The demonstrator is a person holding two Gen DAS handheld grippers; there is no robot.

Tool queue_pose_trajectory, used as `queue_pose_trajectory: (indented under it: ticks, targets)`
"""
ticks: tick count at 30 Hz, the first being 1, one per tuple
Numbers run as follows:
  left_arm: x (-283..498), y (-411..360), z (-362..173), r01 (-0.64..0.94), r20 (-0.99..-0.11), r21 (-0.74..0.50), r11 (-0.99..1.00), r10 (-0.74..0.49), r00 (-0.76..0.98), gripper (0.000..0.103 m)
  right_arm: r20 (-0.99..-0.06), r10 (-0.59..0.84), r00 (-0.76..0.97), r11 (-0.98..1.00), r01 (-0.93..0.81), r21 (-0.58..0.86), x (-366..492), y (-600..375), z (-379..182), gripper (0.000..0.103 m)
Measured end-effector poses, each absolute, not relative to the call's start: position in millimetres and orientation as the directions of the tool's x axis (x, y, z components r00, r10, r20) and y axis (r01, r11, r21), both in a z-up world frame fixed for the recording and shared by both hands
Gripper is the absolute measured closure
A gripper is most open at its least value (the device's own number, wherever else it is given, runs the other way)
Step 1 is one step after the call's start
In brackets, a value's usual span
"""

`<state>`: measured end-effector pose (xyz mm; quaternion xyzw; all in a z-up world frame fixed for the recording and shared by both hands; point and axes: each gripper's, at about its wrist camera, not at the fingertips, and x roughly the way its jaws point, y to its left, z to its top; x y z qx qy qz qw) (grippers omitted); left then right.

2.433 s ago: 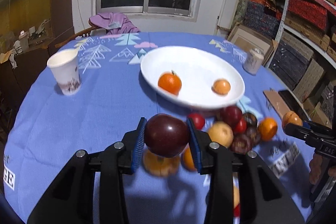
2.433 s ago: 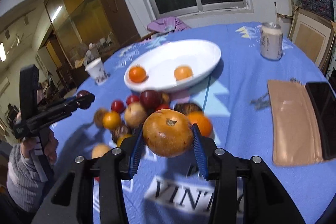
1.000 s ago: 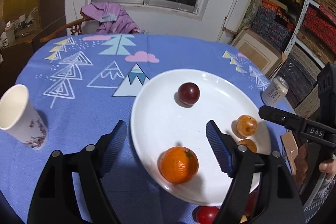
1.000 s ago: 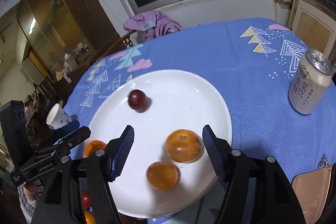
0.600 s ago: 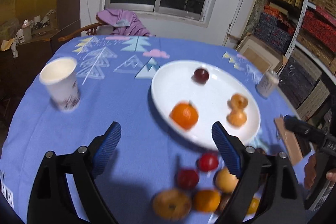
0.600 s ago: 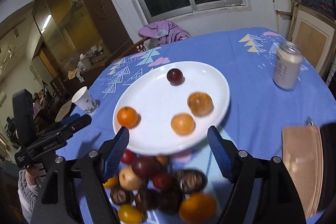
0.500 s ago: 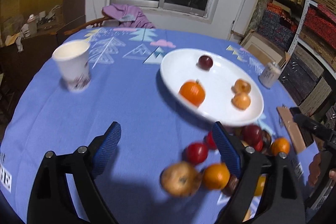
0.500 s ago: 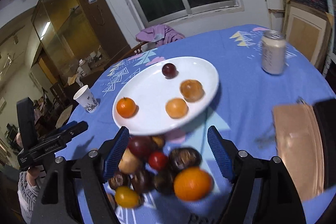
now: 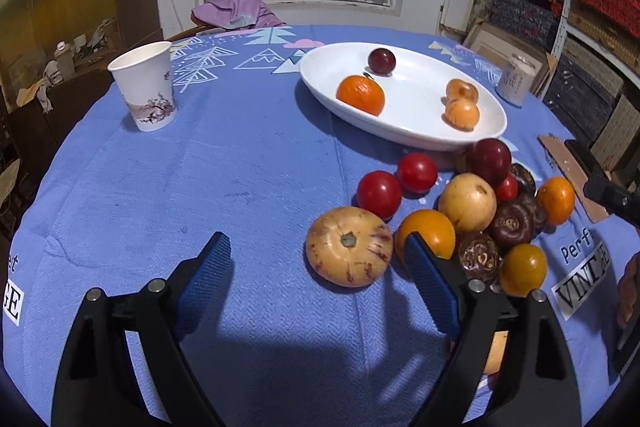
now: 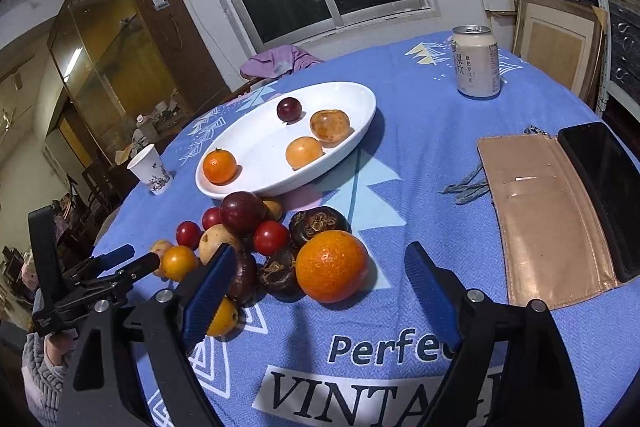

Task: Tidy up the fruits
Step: 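Move both open tools back toward the fruit pile, then grasp the pale striped melon with the left tool while the right tool grasps a large orange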

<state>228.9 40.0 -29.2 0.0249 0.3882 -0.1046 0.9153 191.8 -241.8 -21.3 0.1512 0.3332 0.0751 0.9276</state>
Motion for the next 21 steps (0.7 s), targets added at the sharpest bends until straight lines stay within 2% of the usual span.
queue_pose_trajectory:
  ticks: [5,9,13,18,21]
  targets:
    - [238.3,41.9,-29.8,0.187,-0.722,-0.03,0.982,-0.151,0.675,0.013,-0.605,0.234,0.761,0.948,-0.041,0.315,193.8,-238.4,-23.7,0.012]
    - [245.5,52.5,-32.8,0.163,-0.735,-0.077,0.984,-0.166,0.657,0.01,-0.611,0.224,0.759,0.951,-0.034,0.306,195.3,-237.5,-25.9,0.011]
    - [239.6,49.7,-25.4,0.143,-0.697,0.041,0.989,-0.074,0.713,0.007,-0.615,0.182,0.767,0.961,-0.008,0.275,194.8,-238.9,-26.4,0.011]
    - [239.5,37.2,-32.1,0.212,-0.732,0.055,0.976,-0.105,0.673,0.008,-0.653,0.13,0.746,0.989,-0.049,0.141,198.2,-221.6,-32.3,0.012]
    - [238.1,32.1,-33.2,0.23,-0.733,0.066,0.971,-0.109,0.671,0.008,-0.66,0.134,0.739,0.99,-0.072,0.12,199.3,-217.5,-34.2,0.018]
